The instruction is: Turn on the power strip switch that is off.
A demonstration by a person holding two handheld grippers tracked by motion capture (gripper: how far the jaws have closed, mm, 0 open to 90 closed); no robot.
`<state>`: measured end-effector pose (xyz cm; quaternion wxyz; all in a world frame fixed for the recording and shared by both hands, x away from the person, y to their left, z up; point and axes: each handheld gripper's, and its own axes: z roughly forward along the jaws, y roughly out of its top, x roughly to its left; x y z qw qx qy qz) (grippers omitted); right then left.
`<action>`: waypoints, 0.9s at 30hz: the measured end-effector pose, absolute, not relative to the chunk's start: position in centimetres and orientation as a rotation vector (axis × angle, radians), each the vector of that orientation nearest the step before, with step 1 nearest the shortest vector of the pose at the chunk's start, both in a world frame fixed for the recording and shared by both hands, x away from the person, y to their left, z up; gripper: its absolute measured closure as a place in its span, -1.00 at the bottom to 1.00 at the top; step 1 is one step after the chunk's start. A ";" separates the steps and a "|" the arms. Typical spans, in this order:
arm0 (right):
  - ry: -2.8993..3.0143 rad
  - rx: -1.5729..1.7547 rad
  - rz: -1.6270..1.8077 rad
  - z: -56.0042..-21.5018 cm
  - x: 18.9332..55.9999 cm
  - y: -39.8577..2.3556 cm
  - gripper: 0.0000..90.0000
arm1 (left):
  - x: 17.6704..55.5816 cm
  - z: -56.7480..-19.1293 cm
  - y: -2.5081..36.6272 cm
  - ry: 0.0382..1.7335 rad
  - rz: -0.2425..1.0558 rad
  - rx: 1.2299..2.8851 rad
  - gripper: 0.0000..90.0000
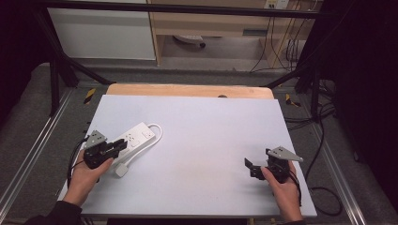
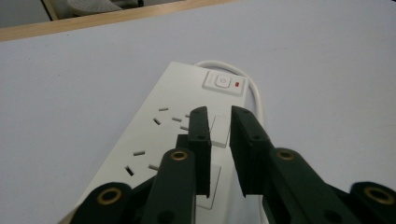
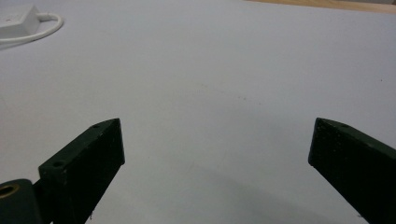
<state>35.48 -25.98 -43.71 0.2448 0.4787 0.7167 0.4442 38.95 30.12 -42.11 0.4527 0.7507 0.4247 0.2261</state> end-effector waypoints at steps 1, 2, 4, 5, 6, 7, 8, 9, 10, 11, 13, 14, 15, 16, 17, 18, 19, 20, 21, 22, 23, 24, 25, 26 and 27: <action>1.956 1.308 1.213 -43.7 35.5 -26.0 -0.91 | 38.9 -42.1 30.1 1.047 0.561 1.858 0.79; 1.958 1.306 1.210 -43.7 35.5 -26.0 -0.91 | 38.9 -42.1 30.1 1.047 0.562 1.859 0.81; 1.959 1.304 1.209 -43.7 35.5 -25.9 -0.91 | 38.9 -42.1 30.2 1.045 0.569 1.864 0.85; 1.959 1.304 1.210 -43.7 35.5 -25.9 -0.91 | 38.9 -42.1 30.2 1.047 0.570 1.864 0.87; 1.959 1.304 1.210 -43.7 35.5 -25.9 -0.91 | 38.9 -42.2 30.2 1.049 0.571 1.867 0.89; 1.960 1.304 1.209 -43.7 35.5 -25.9 -0.91 | 38.9 -42.2 30.3 1.051 0.574 1.872 0.91; 1.960 1.302 1.209 -43.7 35.5 -26.0 -0.91 | 38.9 -42.2 30.3 1.055 0.575 1.876 0.93; 1.960 1.302 1.209 -43.8 35.5 -26.0 -0.91 | 38.9 -42.3 30.3 1.055 0.568 1.878 0.95; 1.960 1.302 1.209 -43.7 35.5 -26.0 -0.91 | 38.9 -42.3 30.3 1.056 0.568 1.881 0.96; 1.961 1.304 1.210 -43.7 35.5 -25.9 -0.91 | 38.9 -42.3 30.3 1.055 0.565 1.884 0.98; 1.960 1.302 1.210 -43.8 35.5 -25.9 -0.91 | 39.0 -42.4 30.3 1.052 0.561 1.899 1.00; 1.960 1.304 1.211 -43.7 35.5 -25.9 -0.91 | 39.0 -42.4 30.3 1.054 0.557 1.907 1.00; 1.960 1.305 1.212 -43.7 35.5 -25.9 -0.91 | 39.0 -42.5 30.2 1.056 0.551 1.910 1.00; 1.961 1.305 1.211 -43.7 35.5 -25.9 -0.91 | 39.0 -42.5 30.3 1.059 0.549 1.913 1.00; 1.960 1.302 1.210 -43.8 35.5 -25.9 -0.91 | 39.0 -42.6 30.3 1.062 0.547 1.916 1.00; 1.961 1.303 1.210 -43.8 35.5 -25.9 -0.91 | 39.0 -42.6 30.4 1.065 0.544 1.915 1.00; 1.962 1.302 1.209 -43.8 35.5 -25.9 -0.91 | 39.1 -42.6 30.4 1.068 0.539 1.912 1.00; 1.963 1.301 1.208 -43.8 35.5 -25.9 -0.91 | 39.1 -42.6 30.4 1.071 0.534 1.912 1.00; 1.964 1.300 1.208 -43.8 35.5 -25.9 -0.91 | 39.1 -42.6 30.4 1.071 0.530 1.914 1.00; 1.965 1.299 1.208 -43.8 35.5 -25.9 -0.91 | 39.1 -42.7 30.4 1.071 0.528 1.916 1.00; 1.965 1.300 1.209 -43.7 35.5 -25.9 -0.91 | 39.1 -42.7 30.4 1.071 0.525 1.916 1.00; 1.965 1.299 1.208 -43.8 35.5 -25.9 -0.91 | 39.2 -42.7 30.3 1.069 0.521 1.922 1.00; 1.965 1.300 1.208 -43.8 35.6 -25.9 -0.91 | 39.2 -42.7 30.3 1.068 0.524 1.929 1.00; 1.965 1.300 1.209 -43.8 35.6 -25.9 -0.91 | 39.2 -42.8 30.3 1.066 0.524 1.933 1.00; 1.965 1.299 1.209 -43.8 35.6 -25.9 -0.91 | 39.2 -42.8 30.3 1.065 0.518 1.936 1.00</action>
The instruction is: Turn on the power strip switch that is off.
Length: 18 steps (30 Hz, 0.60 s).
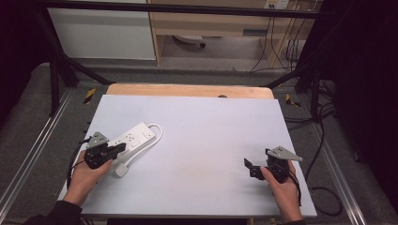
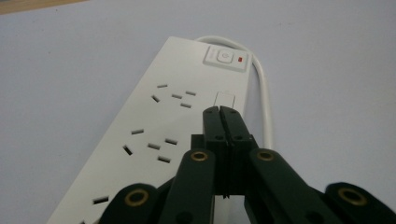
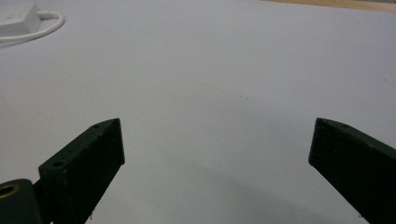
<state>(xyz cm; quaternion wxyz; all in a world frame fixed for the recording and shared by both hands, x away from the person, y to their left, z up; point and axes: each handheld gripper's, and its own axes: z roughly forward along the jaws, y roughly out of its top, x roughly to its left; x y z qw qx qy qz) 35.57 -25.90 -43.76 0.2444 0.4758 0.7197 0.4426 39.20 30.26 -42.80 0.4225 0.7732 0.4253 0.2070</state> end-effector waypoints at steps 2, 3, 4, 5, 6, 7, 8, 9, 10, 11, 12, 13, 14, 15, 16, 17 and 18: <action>1.966 1.299 1.209 -43.8 35.6 -25.9 -0.91 | 39.2 -42.9 30.2 1.066 0.514 1.942 1.00; 1.966 1.299 1.209 -43.8 35.6 -25.9 -0.91 | 39.2 -42.9 30.2 1.065 0.511 1.942 1.00; 1.966 1.299 1.209 -43.8 35.6 -25.9 -0.91 | 39.2 -42.9 30.2 1.064 0.515 1.945 1.00; 1.967 1.299 1.209 -43.8 35.6 -25.9 -0.91 | 39.2 -42.9 30.1 1.063 0.513 1.947 1.00; 1.969 1.299 1.208 -43.8 35.6 -25.8 -0.91 | 39.3 -43.0 30.1 1.059 0.510 1.950 1.00; 1.971 1.298 1.207 -43.8 35.6 -25.8 -0.91 | 39.3 -43.0 30.1 1.056 0.509 1.954 1.00; 1.972 1.297 1.207 -43.8 35.6 -25.8 -0.91 | 39.3 -43.0 30.0 1.055 0.508 1.960 1.00; 1.971 1.297 1.209 -43.8 35.6 -25.8 -0.91 | 39.3 -43.1 30.0 1.055 0.510 1.961 1.00; 1.971 1.298 1.209 -43.8 35.6 -25.8 -0.91 | 39.3 -43.1 30.0 1.054 0.513 1.963 1.00; 1.971 1.299 1.209 -43.8 35.6 -25.8 -0.91 | 39.4 -43.1 30.0 1.055 0.513 1.964 1.00; 1.971 1.299 1.208 -43.8 35.6 -25.8 -0.91 | 39.4 -43.1 30.0 1.055 0.515 1.967 1.00; 1.971 1.299 1.208 -43.8 35.6 -25.8 -0.91 | 39.4 -43.2 30.0 1.057 0.516 1.968 1.00; 1.970 1.300 1.210 -43.8 35.6 -25.8 -0.91 | 39.5 -43.2 30.0 1.059 0.517 1.966 1.00; 1.969 1.300 1.210 -43.8 35.6 -25.8 -0.91 | 39.6 -43.3 29.9 1.063 0.522 1.965 1.00; 1.970 1.300 1.209 -43.8 35.6 -25.8 -0.91 | 39.8 -43.3 29.9 1.063 0.525 1.964 1.00; 1.972 1.303 1.207 -43.8 35.6 -25.8 -0.91 | 39.9 -43.3 29.9 1.064 0.526 1.961 1.00; 1.975 1.298 1.205 -43.8 35.6 -25.8 -0.91 | 40.0 -43.3 29.9 1.067 0.527 1.960 1.00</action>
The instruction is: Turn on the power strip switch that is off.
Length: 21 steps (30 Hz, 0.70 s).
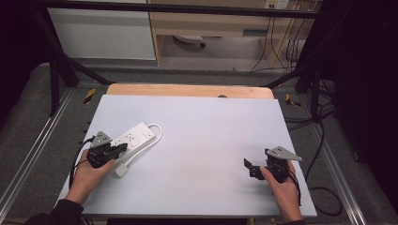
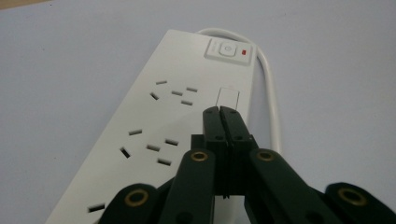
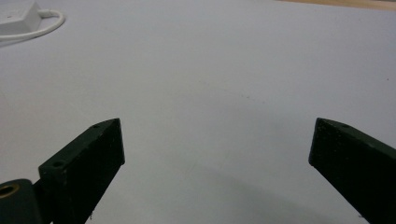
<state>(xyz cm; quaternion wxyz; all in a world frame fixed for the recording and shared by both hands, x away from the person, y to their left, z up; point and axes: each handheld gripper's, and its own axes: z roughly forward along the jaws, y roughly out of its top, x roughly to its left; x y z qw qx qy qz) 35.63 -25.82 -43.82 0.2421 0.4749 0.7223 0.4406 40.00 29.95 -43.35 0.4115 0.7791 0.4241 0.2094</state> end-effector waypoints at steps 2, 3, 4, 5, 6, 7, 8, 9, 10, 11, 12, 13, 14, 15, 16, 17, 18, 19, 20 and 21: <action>1.973 1.300 1.211 -43.8 35.6 -25.8 -0.91 | 40.2 -43.4 29.9 1.071 0.522 1.961 1.00; 1.972 1.299 1.212 -43.8 35.6 -25.8 -0.91 | 40.2 -43.5 29.9 1.070 0.521 1.962 1.00; 1.971 1.300 1.212 -43.8 35.6 -25.8 -0.91 | 40.2 -43.5 29.9 1.070 0.520 1.962 1.00; 1.971 1.301 1.210 -43.8 35.6 -25.9 -0.91 | 40.2 -43.5 29.9 1.067 0.519 1.964 1.00; 1.972 1.300 1.210 -43.8 35.6 -25.9 -0.91 | 40.2 -43.5 29.8 1.065 0.519 1.967 1.00; 1.971 1.299 1.211 -43.8 35.6 -25.9 -0.91 | 40.2 -43.5 29.8 1.064 0.519 1.969 1.00; 1.972 1.300 1.212 -43.8 35.6 -25.9 -0.91 | 40.2 -43.5 29.8 1.062 0.518 1.970 1.00; 1.973 1.299 1.212 -43.8 35.6 -25.8 -0.91 | 40.2 -43.5 29.8 1.063 0.519 1.971 1.00; 1.974 1.298 1.211 -43.8 35.6 -25.8 -0.91 | 40.2 -43.5 29.8 1.062 0.519 1.972 1.00; 1.975 1.297 1.211 -43.8 35.6 -25.8 -0.91 | 40.2 -43.5 29.8 1.062 0.518 1.973 1.00; 1.974 1.297 1.211 -43.8 35.6 -25.8 -0.91 | 40.3 -43.6 29.8 1.062 0.518 1.976 1.00; 1.974 1.297 1.210 -43.8 35.6 -25.8 -0.91 | 40.3 -43.6 29.8 1.060 0.517 1.978 1.00; 1.974 1.299 1.209 -43.8 35.6 -25.8 -0.92 | 40.3 -43.6 29.7 1.058 0.514 1.978 1.00; 1.974 1.301 1.210 -43.8 35.6 -25.8 -0.91 | 40.3 -43.6 29.7 1.057 0.515 1.980 1.00; 1.974 1.299 1.211 -43.8 35.6 -25.8 -0.91 | 40.3 -43.6 29.6 1.057 0.513 1.977 1.00; 1.974 1.298 1.211 -43.8 35.6 -25.8 -0.91 | 40.3 -43.6 29.6 1.056 0.516 1.977 1.00; 1.975 1.298 1.210 -43.8 35.6 -25.8 -0.91 | 40.3 -43.6 29.6 1.056 0.516 1.978 1.00; 1.976 1.295 1.207 -43.8 35.6 -25.8 -0.91 | 40.3 -43.6 29.6 1.055 0.516 1.977 1.00; 1.975 1.297 1.210 -43.8 35.6 -25.8 -0.91 | 40.3 -43.6 29.6 1.056 0.517 1.977 1.00; 1.974 1.297 1.211 -43.8 35.6 -25.8 -0.91 | 40.3 -43.6 29.6 1.056 0.517 1.978 1.00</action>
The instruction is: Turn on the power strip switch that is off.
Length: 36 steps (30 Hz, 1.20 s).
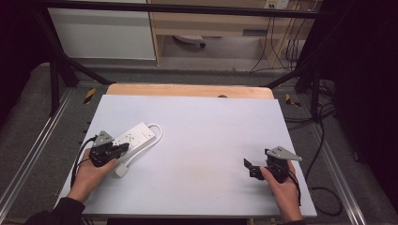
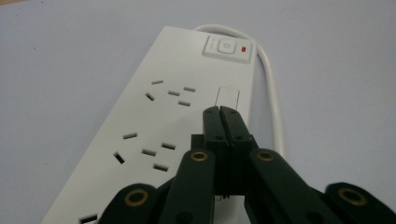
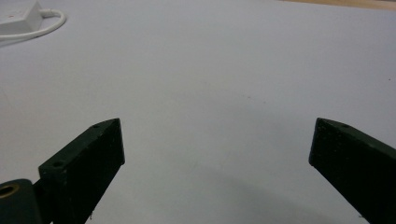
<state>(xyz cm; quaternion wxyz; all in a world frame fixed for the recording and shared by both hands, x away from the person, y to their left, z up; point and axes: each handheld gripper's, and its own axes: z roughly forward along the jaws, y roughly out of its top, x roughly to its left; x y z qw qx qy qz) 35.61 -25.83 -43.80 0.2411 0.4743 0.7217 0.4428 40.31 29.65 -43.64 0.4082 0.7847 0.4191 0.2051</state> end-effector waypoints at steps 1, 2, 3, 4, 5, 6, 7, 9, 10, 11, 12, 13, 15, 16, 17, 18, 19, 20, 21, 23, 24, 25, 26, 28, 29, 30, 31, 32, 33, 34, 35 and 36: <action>1.975 1.300 1.211 -43.8 35.6 -25.8 -0.91 | 40.3 -43.7 29.7 1.056 0.517 1.978 1.00; 1.975 1.301 1.211 -43.8 35.6 -25.8 -0.91 | 40.3 -43.7 29.7 1.056 0.517 1.978 1.00; 1.975 1.301 1.210 -43.8 35.6 -25.8 -0.92 | 40.3 -43.7 29.6 1.057 0.515 1.978 1.00; 1.977 1.298 1.207 -43.8 35.6 -25.8 -0.91 | 40.3 -43.7 29.6 1.056 0.518 1.978 1.00; 1.977 1.295 1.208 -43.8 35.6 -25.8 -0.91 | 40.3 -43.7 29.6 1.055 0.520 1.979 1.00; 1.978 1.294 1.206 -43.8 35.6 -25.8 -0.91 | 40.3 -43.7 29.6 1.055 0.519 1.980 1.00; 1.978 1.296 1.207 -43.8 35.6 -25.8 -0.91 | 40.3 -43.7 29.7 1.055 0.517 1.979 1.00; 1.977 1.295 1.207 -43.8 35.6 -25.8 -0.91 | 40.3 -43.7 29.7 1.057 0.513 1.978 1.00; 1.977 1.296 1.207 -43.8 35.6 -25.8 -0.91 | 40.3 -43.7 29.7 1.058 0.512 1.977 1.00; 1.979 1.299 1.206 -43.8 35.6 -25.8 -0.91 | 40.3 -43.7 29.7 1.056 0.513 1.978 1.00; 1.979 1.297 1.206 -43.8 35.6 -25.8 -0.91 | 40.3 -43.7 29.7 1.057 0.512 1.978 1.00; 1.979 1.296 1.206 -43.8 35.6 -25.8 -0.91 | 40.3 -43.7 29.7 1.058 0.512 1.978 1.00; 1.980 1.296 1.206 -43.8 35.6 -25.8 -0.91 | 40.3 -43.7 29.7 1.058 0.512 1.977 1.00; 1.980 1.296 1.206 -43.8 35.6 -25.8 -0.91 | 40.4 -43.7 29.7 1.059 0.510 1.975 1.00; 1.980 1.299 1.206 -43.8 35.6 -25.8 -0.91 | 40.4 -43.7 29.7 1.060 0.506 1.973 1.00; 1.980 1.300 1.206 -43.8 35.6 -25.8 -0.91 | 40.4 -43.7 29.7 1.061 0.504 1.973 1.00; 1.980 1.299 1.206 -43.8 35.6 -25.8 -0.91 | 40.4 -43.7 29.7 1.060 0.505 1.973 1.00; 1.980 1.299 1.206 -43.8 35.6 -25.8 -0.91 | 40.4 -43.7 29.7 1.059 0.506 1.973 1.00; 1.980 1.296 1.206 -43.8 35.6 -25.8 -0.91 | 40.4 -43.7 29.7 1.058 0.509 1.974 1.00; 1.981 1.295 1.205 -43.8 35.6 -25.8 -0.91 | 40.4 -43.7 29.7 1.057 0.507 1.975 1.00; 1.982 1.294 1.205 -43.8 35.6 -25.8 -0.91 | 40.4 -43.7 29.8 1.058 0.506 1.974 1.00; 1.983 1.294 1.205 -43.8 35.6 -25.8 -0.92 | 40.4 -43.7 29.8 1.057 0.506 1.974 1.00; 1.983 1.294 1.205 -43.8 35.6 -25.8 -0.92 | 40.4 -43.7 29.8 1.058 0.506 1.974 1.00; 1.982 1.298 1.208 -43.8 35.6 -25.8 -0.92 | 40.4 -43.7 29.8 1.057 0.505 1.974 1.00; 1.983 1.297 1.207 -43.8 35.6 -25.8 -0.92 | 40.4 -43.7 29.8 1.057 0.505 1.974 1.00; 1.982 1.299 1.208 -43.8 35.6 -25.8 -0.92 | 40.4 -43.7 29.8 1.057 0.504 1.974 1.00; 1.983 1.298 1.207 -43.8 35.6 -25.8 -0.92 | 40.4 -43.7 29.8 1.057 0.502 1.975 1.00; 1.982 1.300 1.208 -43.8 35.6 -25.8 -0.92 | 40.5 -43.7 29.8 1.055 0.501 1.980 1.00; 1.983 1.295 1.207 -43.9 35.6 -25.8 -0.92 | 40.5 -43.7 29.8 1.056 0.502 1.982 1.00; 1.983 1.297 1.207 -43.8 35.6 -25.7 -0.92 | 40.6 -43.7 29.7 1.058 0.500 1.990 1.00; 1.983 1.297 1.207 -43.8 35.6 -25.7 -0.92 | 40.6 -43.8 29.7 1.054 0.506 1.996 1.00; 1.982 1.296 1.206 -43.8 35.6 -25.8 -0.92 | 40.6 -43.8 29.7 1.055 0.506 1.997 1.00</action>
